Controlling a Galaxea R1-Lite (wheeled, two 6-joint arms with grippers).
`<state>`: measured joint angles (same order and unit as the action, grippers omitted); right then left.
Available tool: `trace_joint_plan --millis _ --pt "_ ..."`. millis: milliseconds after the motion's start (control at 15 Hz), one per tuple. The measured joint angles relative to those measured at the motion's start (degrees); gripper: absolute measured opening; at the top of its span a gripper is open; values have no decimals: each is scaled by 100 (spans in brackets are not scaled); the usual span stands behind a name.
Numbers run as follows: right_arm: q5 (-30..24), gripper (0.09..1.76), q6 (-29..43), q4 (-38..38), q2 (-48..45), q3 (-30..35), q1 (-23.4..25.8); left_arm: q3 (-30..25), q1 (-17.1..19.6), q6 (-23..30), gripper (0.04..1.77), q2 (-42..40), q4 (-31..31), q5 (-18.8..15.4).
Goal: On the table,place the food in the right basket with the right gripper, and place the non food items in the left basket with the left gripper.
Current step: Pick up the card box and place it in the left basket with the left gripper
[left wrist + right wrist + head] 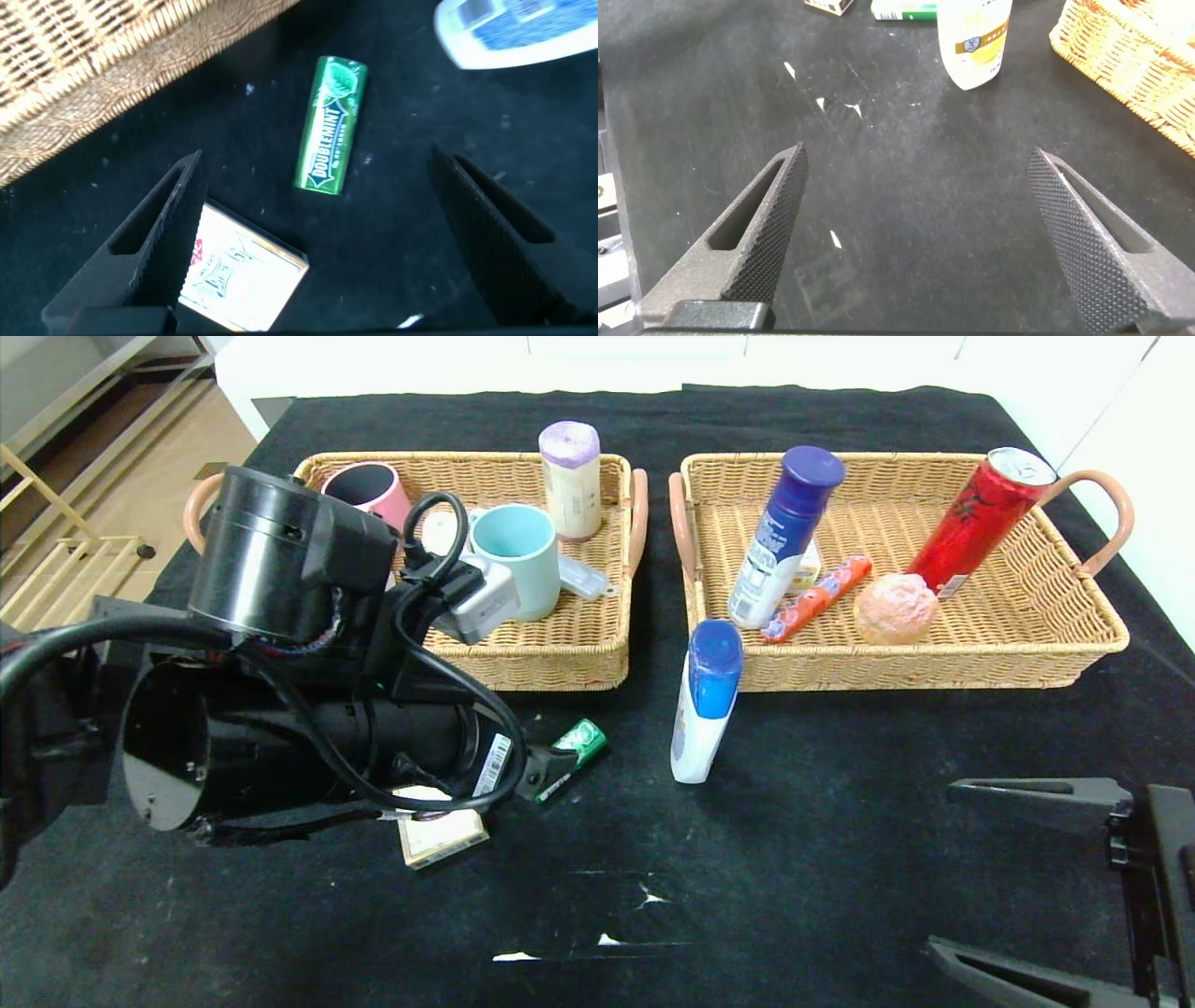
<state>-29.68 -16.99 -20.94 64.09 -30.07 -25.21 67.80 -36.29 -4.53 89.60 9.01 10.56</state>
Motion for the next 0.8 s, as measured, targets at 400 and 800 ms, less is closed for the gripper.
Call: trace_joint_plan --millis 400,800 --pt "-2 171 -1 0 7 10 -1 9 -12 -94 170 354 -402 272" --pt "-2 171 -4 -2 13 21 -15 -20 -67 -89 171 516 -439 352"
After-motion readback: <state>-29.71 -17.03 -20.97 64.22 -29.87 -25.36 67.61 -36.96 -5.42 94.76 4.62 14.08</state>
